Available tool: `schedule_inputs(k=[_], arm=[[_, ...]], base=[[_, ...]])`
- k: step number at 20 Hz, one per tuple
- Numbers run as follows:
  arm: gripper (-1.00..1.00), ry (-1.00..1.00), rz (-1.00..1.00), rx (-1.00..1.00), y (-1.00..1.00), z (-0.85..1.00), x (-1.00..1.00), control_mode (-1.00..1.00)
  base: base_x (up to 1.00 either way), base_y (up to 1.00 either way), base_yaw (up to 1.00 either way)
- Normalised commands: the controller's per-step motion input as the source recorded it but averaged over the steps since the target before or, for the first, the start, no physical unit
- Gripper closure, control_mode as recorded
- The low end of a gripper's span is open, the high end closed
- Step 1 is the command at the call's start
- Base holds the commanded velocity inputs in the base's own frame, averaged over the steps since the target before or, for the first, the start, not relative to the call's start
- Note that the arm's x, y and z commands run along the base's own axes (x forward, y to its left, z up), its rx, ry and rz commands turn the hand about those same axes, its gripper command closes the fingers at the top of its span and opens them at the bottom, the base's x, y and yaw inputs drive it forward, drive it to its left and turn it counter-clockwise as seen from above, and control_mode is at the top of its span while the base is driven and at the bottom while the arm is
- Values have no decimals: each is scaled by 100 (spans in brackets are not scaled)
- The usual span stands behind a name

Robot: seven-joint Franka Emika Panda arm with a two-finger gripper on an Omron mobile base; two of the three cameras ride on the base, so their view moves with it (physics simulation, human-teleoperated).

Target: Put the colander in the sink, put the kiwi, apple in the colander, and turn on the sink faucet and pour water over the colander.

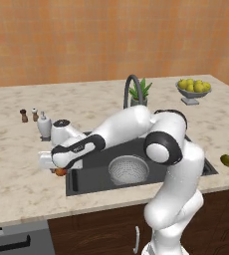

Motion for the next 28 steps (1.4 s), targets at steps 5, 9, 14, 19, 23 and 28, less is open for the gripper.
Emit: schedule_inputs(k=[5, 9, 14, 19, 23, 28], arm=[[100, 7, -14, -9, -93, 24, 1, -100], [100, 22, -29, -5, -94, 12, 11, -100], [100, 15, -31, -25, -83, 0, 17, -100], [100, 14, -34, -42, -44, -16, 39, -100], [100, 14, -37, -34, -19, -23, 45, -100], [100, 15, -24, -16, -42, -22, 27, -100]], base=[[0, 0, 0], [0, 0, 0], [0, 0, 0], [0, 0, 0], [0, 0, 0], [0, 0, 0]])
